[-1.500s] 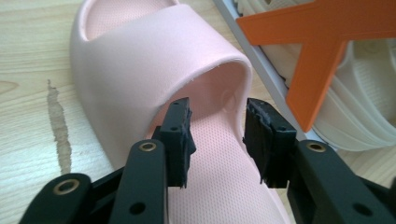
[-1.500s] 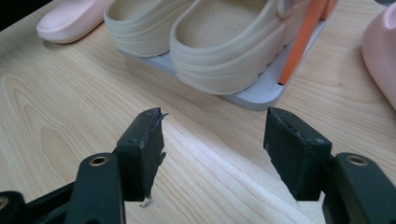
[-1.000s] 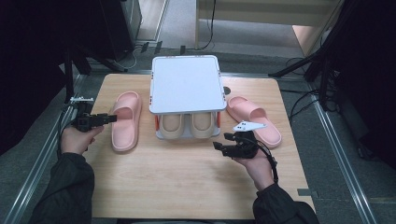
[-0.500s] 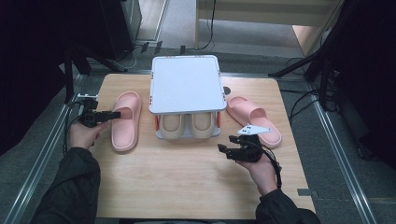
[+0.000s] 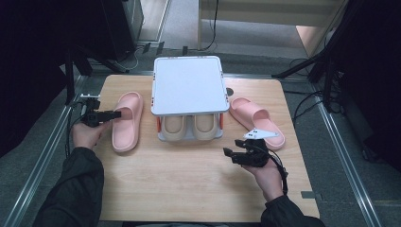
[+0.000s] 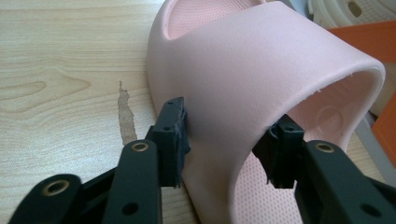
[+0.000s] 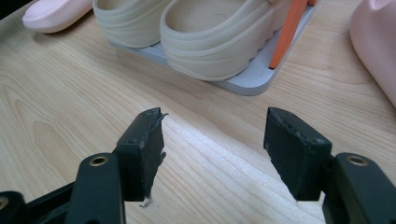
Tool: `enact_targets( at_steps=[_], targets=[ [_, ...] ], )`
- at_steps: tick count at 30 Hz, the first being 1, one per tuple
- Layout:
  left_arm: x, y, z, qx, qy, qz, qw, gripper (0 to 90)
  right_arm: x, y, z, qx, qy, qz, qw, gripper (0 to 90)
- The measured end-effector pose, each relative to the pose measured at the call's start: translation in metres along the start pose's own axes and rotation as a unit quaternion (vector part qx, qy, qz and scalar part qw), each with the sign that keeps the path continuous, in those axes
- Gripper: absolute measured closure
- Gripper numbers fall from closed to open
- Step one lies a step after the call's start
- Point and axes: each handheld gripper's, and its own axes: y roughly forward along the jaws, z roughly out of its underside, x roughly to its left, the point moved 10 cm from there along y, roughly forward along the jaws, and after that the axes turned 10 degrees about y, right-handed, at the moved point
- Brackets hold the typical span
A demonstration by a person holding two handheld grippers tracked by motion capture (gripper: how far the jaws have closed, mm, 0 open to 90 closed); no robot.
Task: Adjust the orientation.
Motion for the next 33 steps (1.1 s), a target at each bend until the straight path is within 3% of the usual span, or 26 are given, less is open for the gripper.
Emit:
enact_targets(
  at_steps=[5,12,17,28,33],
  targets=[
    [0.002,-0.002,0.0,0.002,-0.009,-0.006,0.9999,62.1,0.001,0.001,-0.001,-0.001,-0.002,0.0,1.0,38.3],
    [0.009,-0.007,0.002,0.0,-0.035,-0.007,0.9994,77.6,0.0,0.001,0.0,0.0,-0.003,0.001,1.0,38.3],
    [0.012,-0.007,0.004,0.004,-0.038,-0.005,0.9992,79.8,0.0,0.001,0.0,0.0,-0.003,0.001,1.0,38.3],
    [0.012,-0.008,0.005,0.013,-0.08,0.017,0.9966,82.0,0.0,0.0,-0.001,-0.001,-0.002,0.001,1.0,38.3],
    [0.007,-0.013,0.0,0.008,-0.066,0.019,0.9976,81.6,0.0,-0.001,-0.002,-0.003,-0.003,0.003,1.0,38.3]
  ],
)
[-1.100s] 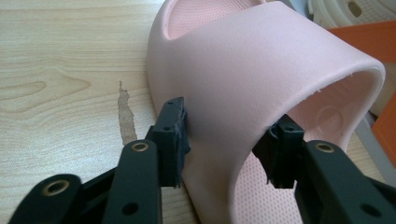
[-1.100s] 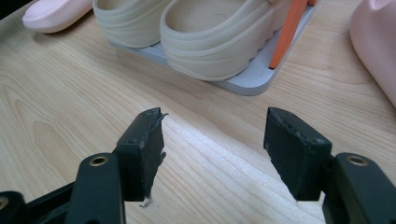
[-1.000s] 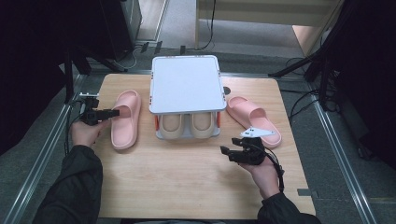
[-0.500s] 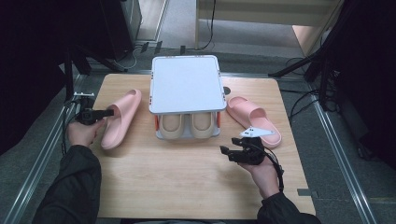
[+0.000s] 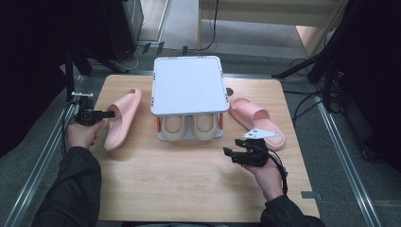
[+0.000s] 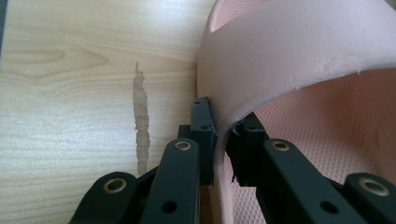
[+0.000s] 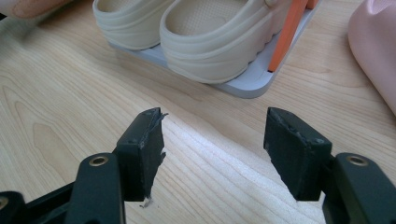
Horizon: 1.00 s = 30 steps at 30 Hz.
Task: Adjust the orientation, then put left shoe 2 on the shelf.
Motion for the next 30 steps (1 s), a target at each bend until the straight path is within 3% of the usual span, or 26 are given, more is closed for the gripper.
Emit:
enact_targets(
  at_steps=[7,13,18,25,30],
  targets=[
    [-0.015,-0.007,-0.004,0.002,-0.001,0.016,0.9999,81.9,0.002,0.003,-0.002,0.002,-0.006,-0.005,1.0,38.3],
    [-0.028,-0.005,-0.005,0.021,0.003,0.018,0.9996,81.7,0.0,0.006,-0.004,0.001,-0.002,-0.004,1.0,38.2],
    [-0.031,-0.009,-0.011,0.025,0.0,0.013,0.9996,81.4,-0.001,0.006,-0.005,0.001,0.004,-0.01,0.9999,38.2],
    [-0.038,-0.016,-0.032,0.029,-0.002,0.013,0.9995,80.9,0.004,0.008,-0.012,-0.005,-0.002,-0.021,0.9998,38.2],
    [-0.043,-0.026,-0.052,0.033,0.012,0.003,0.9994,80.7,0.004,0.008,-0.014,-0.007,0.0,-0.023,0.9997,38.2]
  ],
)
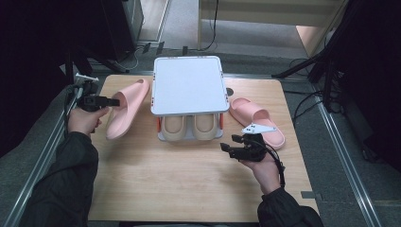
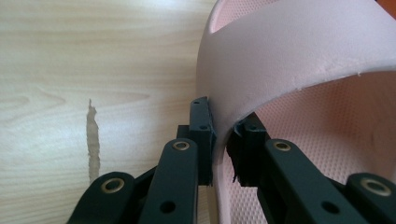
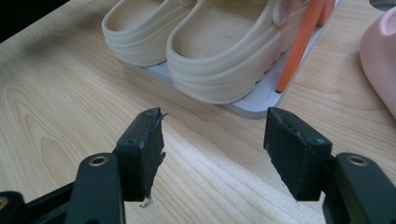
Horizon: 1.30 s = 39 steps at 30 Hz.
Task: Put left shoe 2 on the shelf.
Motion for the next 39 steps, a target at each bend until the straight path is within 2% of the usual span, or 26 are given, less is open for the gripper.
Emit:
enact_targets(
  at_steps=[7,15,19,20,31,39],
  targets=[
    [-0.011,-0.017,-0.031,-0.004,0.013,-0.002,0.9999,80.5,0.001,-0.002,-0.004,-0.012,0.008,-0.007,0.9999,37.8],
    [-0.032,-0.027,-0.061,-0.005,0.028,-0.008,0.9996,80.9,0.002,-0.003,-0.006,-0.016,0.006,-0.009,0.9998,37.3],
    [-0.043,-0.03,-0.073,-0.002,0.046,-0.014,0.9989,80.4,0.002,-0.003,-0.006,-0.017,0.005,-0.009,0.9998,37.4],
    [-0.046,-0.03,-0.076,-0.003,0.043,-0.013,0.999,80.3,0.002,-0.003,-0.006,-0.017,0.006,-0.01,0.9998,37.4],
    [-0.081,-0.024,-0.104,0.004,0.074,-0.011,0.9972,79.6,0.002,-0.003,-0.005,-0.013,0.005,-0.011,0.9998,37.4],
    [-0.107,-0.009,-0.121,0.011,0.096,-0.013,0.9953,79.0,0.004,-0.002,-0.005,-0.013,0.0,-0.013,0.9998,37.5]
  ],
)
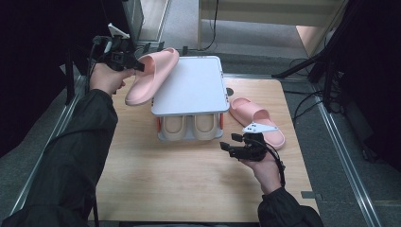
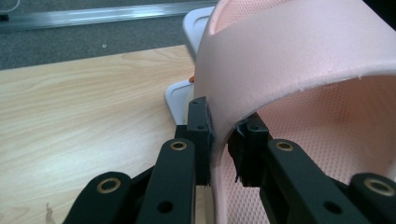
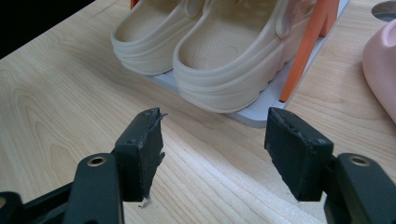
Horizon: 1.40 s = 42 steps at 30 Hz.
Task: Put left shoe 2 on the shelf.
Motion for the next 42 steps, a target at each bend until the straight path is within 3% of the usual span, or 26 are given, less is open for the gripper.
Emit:
enact_targets(
  at_steps=[7,13,21,26,30,34,42],
  targets=[
    [-0.02,0.015,-0.013,0.003,0.014,0.003,0.9999,76.6,0.0,-0.001,-0.001,-0.001,-0.002,-0.002,1.0,37.6],
    [-0.035,0.022,-0.015,0.007,0.02,0.021,0.9996,69.9,-0.003,-0.004,-0.002,-0.003,0.002,0.0,1.0,37.6],
    [-0.045,0.023,-0.014,0.01,0.027,0.033,0.999,63.8,-0.003,-0.005,-0.002,-0.001,0.0,0.0,1.0,37.6],
    [-0.051,0.022,-0.012,0.007,0.021,0.048,0.9986,63.2,-0.003,-0.003,-0.002,0.0,-0.004,0.0,1.0,37.6],
    [-0.052,0.021,-0.011,0.003,0.023,0.047,0.9986,62.6,-0.003,-0.003,-0.002,0.001,-0.005,0.001,1.0,37.6],
    [-0.054,0.013,-0.012,-0.008,0.032,0.051,0.9982,61.9,-0.004,-0.004,-0.002,0.0,-0.003,0.001,1.0,37.3],
    [-0.056,-0.016,-0.005,-0.035,0.047,0.065,0.9961,53.3,-0.011,-0.011,-0.007,-0.008,-0.008,0.004,0.9999,37.8]
  ],
)
